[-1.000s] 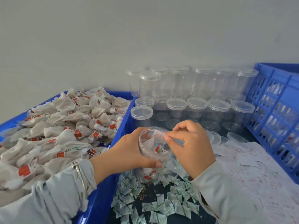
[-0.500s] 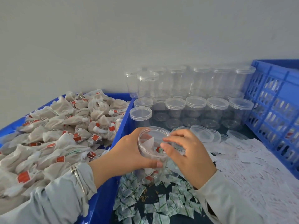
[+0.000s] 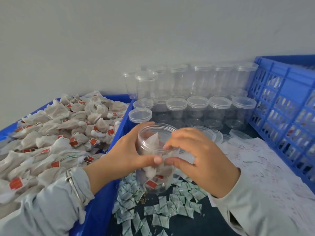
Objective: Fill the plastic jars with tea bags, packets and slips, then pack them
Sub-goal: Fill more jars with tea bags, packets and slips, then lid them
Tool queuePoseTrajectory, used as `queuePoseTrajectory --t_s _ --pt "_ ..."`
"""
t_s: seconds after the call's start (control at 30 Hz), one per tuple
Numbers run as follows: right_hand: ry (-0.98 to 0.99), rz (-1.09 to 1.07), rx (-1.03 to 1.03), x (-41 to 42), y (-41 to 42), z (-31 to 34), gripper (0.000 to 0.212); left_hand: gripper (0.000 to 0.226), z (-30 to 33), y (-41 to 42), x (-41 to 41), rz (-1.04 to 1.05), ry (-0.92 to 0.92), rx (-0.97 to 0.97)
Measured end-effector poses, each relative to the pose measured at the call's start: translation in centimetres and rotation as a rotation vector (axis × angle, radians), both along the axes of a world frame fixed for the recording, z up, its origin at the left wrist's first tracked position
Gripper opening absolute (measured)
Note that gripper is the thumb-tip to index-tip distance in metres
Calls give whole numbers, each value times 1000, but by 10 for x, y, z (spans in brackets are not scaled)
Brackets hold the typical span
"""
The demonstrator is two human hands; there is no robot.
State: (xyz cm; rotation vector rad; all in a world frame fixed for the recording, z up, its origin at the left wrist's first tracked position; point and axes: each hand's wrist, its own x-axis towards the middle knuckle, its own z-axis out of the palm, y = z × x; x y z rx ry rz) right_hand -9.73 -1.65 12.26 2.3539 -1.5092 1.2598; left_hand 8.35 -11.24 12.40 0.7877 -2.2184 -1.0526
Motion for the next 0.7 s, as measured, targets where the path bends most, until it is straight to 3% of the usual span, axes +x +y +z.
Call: queuePoseTrajectory --t_s 0.17,0.37,0.5,0.7 --pt "-26 -83 -83 -5 10 11 21 98 6 11 -14 -28 153 85" --pt "12 -176 -144 -39 35 40 19 88 33 24 -54 -53 123 -23" --pt "32 -314 -233 -76 62 63 18 80 60 32 -106 -102 122 -106" --pt "52 -559 -344 -150 107 105 21 51 101 67 -214 -286 333 -88"
